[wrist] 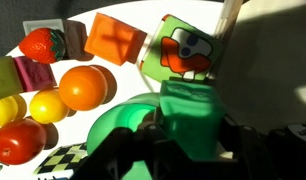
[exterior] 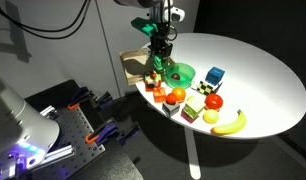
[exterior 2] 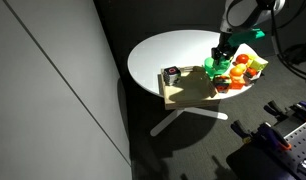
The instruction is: Put the green block on the wooden tray
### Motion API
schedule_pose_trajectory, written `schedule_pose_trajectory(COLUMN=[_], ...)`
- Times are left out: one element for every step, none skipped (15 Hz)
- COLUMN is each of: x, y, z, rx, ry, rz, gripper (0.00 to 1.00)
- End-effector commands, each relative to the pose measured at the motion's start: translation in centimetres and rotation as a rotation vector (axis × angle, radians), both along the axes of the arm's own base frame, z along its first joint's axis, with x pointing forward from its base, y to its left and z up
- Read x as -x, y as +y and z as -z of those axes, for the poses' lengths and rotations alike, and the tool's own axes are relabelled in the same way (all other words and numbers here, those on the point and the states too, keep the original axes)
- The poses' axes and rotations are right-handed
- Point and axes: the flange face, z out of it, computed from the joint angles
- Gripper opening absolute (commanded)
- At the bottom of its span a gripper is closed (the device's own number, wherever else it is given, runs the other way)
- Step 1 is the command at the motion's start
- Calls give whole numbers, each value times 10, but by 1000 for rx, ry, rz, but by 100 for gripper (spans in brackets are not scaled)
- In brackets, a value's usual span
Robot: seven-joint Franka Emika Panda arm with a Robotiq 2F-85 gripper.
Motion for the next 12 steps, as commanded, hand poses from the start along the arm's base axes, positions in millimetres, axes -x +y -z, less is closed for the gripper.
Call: schedule_pose_trajectory(x=[-20,-23,-26,-30,-33,-36,-38,-41,-43,-45,-46,-46], y=[15,20,25,30,34,39,43,48,51,55,58,60], z=[6,10,12,15,18,20,23,25,28,30,33,37], rx=[26,30,33,39,43,50,54,56,57,54,51,49], ry=[-4,-4,-6,-9,-14,-22,-28,-42,-51,-65,-71,-76], rz=[5,2,-1,-4,-9,-14,-18,-24,-29,-33,-36,-40], gripper=[26,26,26,26,26,26,26,26,26,26,26,26])
